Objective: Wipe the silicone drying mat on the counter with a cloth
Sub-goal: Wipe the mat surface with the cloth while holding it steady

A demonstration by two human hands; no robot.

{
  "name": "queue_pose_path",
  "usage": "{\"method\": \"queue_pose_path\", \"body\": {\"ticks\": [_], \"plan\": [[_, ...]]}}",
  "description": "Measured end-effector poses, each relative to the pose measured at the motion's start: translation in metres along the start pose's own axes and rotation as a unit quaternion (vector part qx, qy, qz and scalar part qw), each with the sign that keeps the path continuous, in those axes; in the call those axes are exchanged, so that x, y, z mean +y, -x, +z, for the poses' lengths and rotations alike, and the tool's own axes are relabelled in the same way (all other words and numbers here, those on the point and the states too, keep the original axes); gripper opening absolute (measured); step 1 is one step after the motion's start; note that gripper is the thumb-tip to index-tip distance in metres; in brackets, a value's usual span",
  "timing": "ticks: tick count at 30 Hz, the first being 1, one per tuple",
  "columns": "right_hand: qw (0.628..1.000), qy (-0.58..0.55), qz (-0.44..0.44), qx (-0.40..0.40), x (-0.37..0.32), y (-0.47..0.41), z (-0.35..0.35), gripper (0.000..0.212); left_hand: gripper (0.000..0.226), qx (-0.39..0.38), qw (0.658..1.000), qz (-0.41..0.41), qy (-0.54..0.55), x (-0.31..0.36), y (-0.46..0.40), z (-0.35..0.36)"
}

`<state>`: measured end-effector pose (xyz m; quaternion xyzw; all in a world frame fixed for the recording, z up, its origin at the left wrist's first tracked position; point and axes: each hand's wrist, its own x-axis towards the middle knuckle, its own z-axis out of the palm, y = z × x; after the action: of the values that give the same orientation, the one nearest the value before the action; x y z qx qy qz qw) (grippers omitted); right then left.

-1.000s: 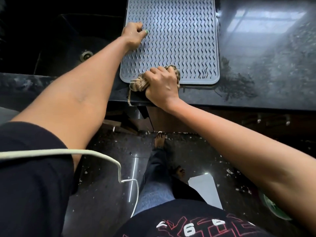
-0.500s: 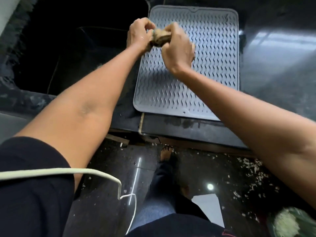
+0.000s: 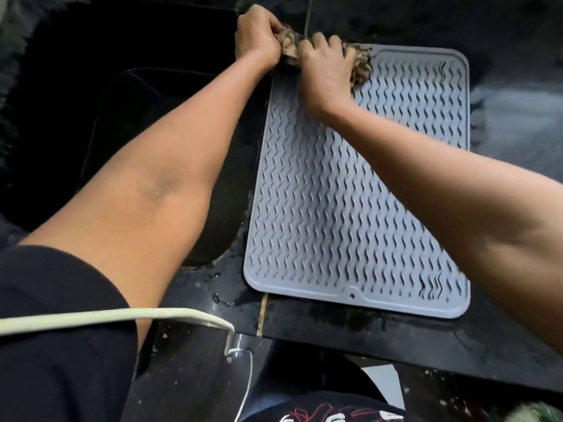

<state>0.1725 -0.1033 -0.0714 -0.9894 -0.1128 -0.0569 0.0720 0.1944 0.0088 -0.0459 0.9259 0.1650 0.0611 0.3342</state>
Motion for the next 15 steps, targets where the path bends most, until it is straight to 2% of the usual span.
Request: {"method": "queue_pose_path", "body": {"ticks": [4, 7, 10, 13, 15], "plan": [[0.999, -0.020, 0.002, 0.027, -0.012, 0.017, -0.003, 0.037, 0.023, -0.028, 1.000, 0.000, -0.006, 0.005, -0.008, 0.003], [0.997, -0.051, -0.030, 0.041, -0.032, 0.064, -0.003, 0.031, 0.012, -0.060, 0.998, 0.009, -0.025, 0.009, -0.011, 0.000], [0.991, -0.090, -0.058, 0.075, -0.035, 0.110, -0.009, 0.024, 0.014, -0.045, 0.998, 0.013, -0.033, 0.013, -0.007, 0.001], [0.987, -0.130, -0.089, 0.036, -0.032, 0.120, -0.021, 0.018, 0.017, -0.024, 0.999, 0.009, -0.042, 0.018, 0.002, 0.003], [0.983, -0.175, -0.050, 0.033, -0.028, 0.103, -0.025, 0.012, 0.015, -0.047, 0.997, 0.011, -0.057, 0.020, 0.003, 0.001]]}}
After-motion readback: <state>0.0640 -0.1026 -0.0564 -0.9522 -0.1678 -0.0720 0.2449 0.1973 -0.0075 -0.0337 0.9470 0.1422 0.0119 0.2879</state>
